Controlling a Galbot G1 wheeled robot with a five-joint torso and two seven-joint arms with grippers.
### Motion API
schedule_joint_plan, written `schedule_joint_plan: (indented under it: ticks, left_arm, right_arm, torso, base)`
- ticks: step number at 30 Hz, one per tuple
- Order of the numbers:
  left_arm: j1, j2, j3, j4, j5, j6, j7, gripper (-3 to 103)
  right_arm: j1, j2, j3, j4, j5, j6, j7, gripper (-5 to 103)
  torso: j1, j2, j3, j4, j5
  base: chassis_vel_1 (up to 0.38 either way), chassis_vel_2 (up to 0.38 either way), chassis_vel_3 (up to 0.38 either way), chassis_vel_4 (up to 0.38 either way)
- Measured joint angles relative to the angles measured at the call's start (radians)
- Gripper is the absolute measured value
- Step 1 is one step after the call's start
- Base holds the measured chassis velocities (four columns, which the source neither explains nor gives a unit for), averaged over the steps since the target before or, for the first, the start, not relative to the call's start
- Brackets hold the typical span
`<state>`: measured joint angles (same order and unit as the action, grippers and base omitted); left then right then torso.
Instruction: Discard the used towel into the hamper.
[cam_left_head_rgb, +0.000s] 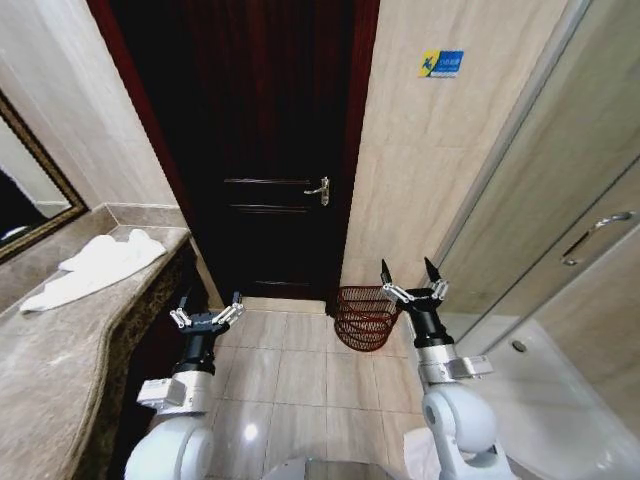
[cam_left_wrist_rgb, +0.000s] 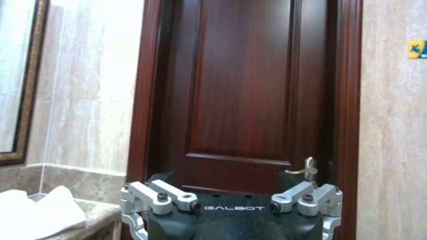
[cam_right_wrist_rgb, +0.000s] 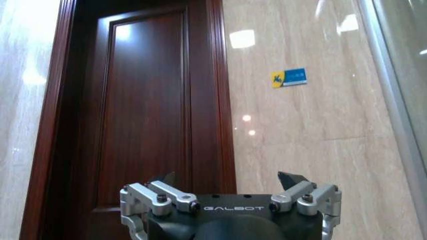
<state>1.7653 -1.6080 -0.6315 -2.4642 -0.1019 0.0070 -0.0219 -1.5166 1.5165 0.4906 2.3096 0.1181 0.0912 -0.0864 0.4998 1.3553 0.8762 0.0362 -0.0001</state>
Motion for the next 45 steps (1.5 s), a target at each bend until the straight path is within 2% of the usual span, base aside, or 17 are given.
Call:
schedule_joint_plan:
  ticks: [3, 7, 17, 34, 38, 45]
  left_arm:
    - [-0.002, 0.000, -0.001, -0.004, -0.003, 0.002, -0.002, 100]
    - [-0.004, 0.000, 0.002, -0.015, -0.005, 0.038, 0.005, 100]
    - [-0.014, 0.000, -0.008, -0.023, -0.017, 0.054, 0.006, 100]
    - [-0.028, 0.000, -0.017, 0.012, 0.053, 0.053, 0.004, 100]
    - [-0.031, 0.000, -0.024, 0.017, 0.054, 0.052, -0.007, 100]
    - [-0.040, 0.000, -0.020, 0.041, 0.067, 0.033, -0.049, 100]
  right_arm:
    - [0.003, 0.006, 0.012, 0.001, -0.006, -0.007, 0.019, 100]
    - [0.025, -0.020, 0.042, 0.012, 0.040, -0.035, 0.041, 100]
    - [0.006, -0.014, 0.033, 0.023, 0.041, -0.023, 0.044, 100]
    - [0.028, -0.025, 0.017, -0.007, 0.050, -0.030, 0.036, 100]
    - [0.040, -0.027, 0.004, -0.034, 0.059, 0.015, 0.009, 100]
    - [0.042, -0.034, -0.002, -0.037, 0.060, -0.014, 0.009, 100]
  torso:
    - [-0.003, -0.004, -0.003, -0.0001, 0.0001]
    - [-0.007, -0.013, -0.007, 0.0002, 0.0001]
    - [-0.013, -0.027, -0.015, 0.0001, 0.0001]
    - [-0.025, -0.054, -0.029, -0.0002, 0.0002]
    - [-0.029, -0.062, -0.034, 0.0001, 0.0001]
    - [-0.033, -0.072, -0.039, 0.0002, 0.0001]
  base:
    - [0.000, 0.000, 0.000, 0.000]
    - [0.032, 0.022, 0.030, 0.041]
    - [0.071, 0.066, 0.074, 0.074]
    - [0.115, 0.125, 0.120, 0.115]
    - [0.141, 0.120, 0.128, 0.127]
    - [0.119, 0.119, 0.120, 0.112]
